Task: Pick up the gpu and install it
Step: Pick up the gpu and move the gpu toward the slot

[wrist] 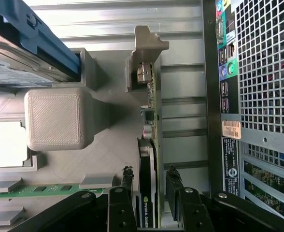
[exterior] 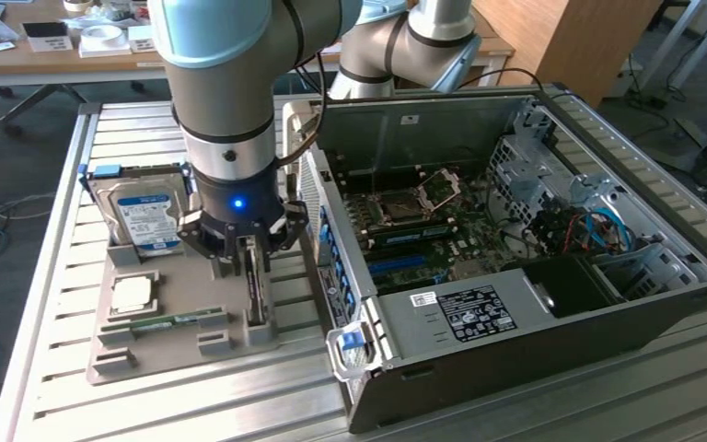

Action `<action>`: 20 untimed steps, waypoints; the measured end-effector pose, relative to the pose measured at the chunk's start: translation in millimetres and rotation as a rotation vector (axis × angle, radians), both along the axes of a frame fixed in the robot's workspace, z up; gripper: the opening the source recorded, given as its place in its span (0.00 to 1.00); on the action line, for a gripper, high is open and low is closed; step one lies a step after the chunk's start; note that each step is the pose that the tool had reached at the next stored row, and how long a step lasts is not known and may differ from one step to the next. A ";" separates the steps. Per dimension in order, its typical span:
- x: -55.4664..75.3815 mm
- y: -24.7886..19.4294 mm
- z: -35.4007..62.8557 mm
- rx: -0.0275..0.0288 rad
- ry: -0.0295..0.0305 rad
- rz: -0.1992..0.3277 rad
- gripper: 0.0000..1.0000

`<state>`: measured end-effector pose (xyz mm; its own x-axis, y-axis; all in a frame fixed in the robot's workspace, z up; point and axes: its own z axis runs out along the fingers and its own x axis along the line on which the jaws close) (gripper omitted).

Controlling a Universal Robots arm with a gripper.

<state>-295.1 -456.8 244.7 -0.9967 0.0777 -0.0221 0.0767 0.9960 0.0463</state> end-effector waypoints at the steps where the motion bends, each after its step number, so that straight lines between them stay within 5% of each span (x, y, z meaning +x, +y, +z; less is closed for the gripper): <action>1: 0.0 0.0 -0.7 0.0002 -0.0001 0.000 0.41; 20: -0.8 -0.6 -8.8 -0.0004 0.0003 0.000 0.41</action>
